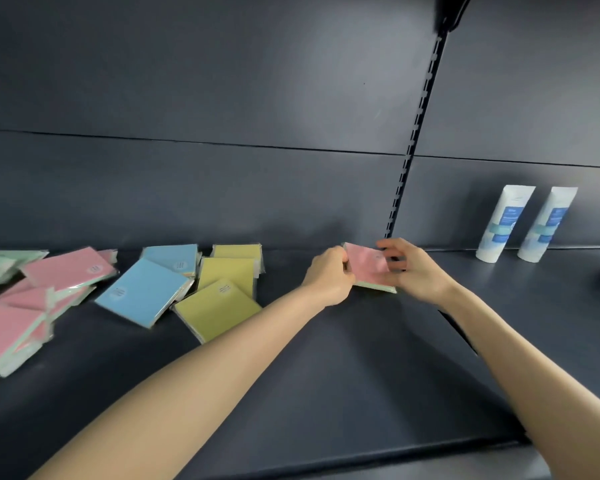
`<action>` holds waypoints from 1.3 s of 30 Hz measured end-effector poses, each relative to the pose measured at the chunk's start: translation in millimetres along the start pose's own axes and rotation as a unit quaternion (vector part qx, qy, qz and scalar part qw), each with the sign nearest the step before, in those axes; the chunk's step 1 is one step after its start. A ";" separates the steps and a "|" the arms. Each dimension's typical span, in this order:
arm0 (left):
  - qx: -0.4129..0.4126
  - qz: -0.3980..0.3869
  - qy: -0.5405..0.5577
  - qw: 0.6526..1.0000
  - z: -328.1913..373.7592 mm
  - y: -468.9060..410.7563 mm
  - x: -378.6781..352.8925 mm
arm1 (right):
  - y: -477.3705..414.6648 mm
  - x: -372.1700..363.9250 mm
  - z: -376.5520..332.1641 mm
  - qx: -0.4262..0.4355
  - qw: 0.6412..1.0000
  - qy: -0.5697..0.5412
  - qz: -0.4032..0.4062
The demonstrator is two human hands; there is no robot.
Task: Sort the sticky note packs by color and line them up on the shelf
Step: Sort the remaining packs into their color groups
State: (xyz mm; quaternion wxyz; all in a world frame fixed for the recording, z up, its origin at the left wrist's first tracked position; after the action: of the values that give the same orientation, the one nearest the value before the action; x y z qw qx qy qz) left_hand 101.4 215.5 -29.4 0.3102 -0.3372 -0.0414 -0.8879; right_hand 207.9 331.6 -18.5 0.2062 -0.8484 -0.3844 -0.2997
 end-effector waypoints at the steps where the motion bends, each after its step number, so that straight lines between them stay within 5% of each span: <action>1: 0.005 0.012 0.042 0.999 2.2 6.1 4.5 | 2.5 0.2 -5.8 0.011 1.000 -0.014 0.006; 5: 0.010 0.059 0.162 0.985 5.5 42.3 30.0 | 16.2 -3.0 -30.4 0.050 0.998 -0.038 0.024; 19: 0.035 0.184 0.168 0.968 -41.6 189.7 113.4 | 82.5 -79.5 -116.3 0.155 0.980 -0.085 -0.095; 30: 0.025 0.239 0.113 0.964 -89.8 259.4 206.2 | 118.6 -150.2 -213.1 0.236 0.967 -0.018 -0.094; 39: 0.012 0.204 -0.012 0.979 -159.4 308.7 291.2 | 145.8 -246.6 -275.9 0.246 0.968 0.009 -0.056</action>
State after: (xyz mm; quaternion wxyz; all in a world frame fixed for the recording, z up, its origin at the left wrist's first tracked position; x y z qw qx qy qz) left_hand 19.8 -230.1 -12.0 0.4883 -0.3454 0.0140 -0.8013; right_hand 95.1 -49.2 2.4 0.3948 -0.7458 -0.4916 -0.2149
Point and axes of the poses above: each hand's wrist, its own y-axis away from the middle knuckle, its own x-axis out of the back of the hand, z = x × y, the point moved 3 cm from there along -y, towards the middle knuckle, and after that the axes turned 2 degrees about y, right-handed, at the moved point
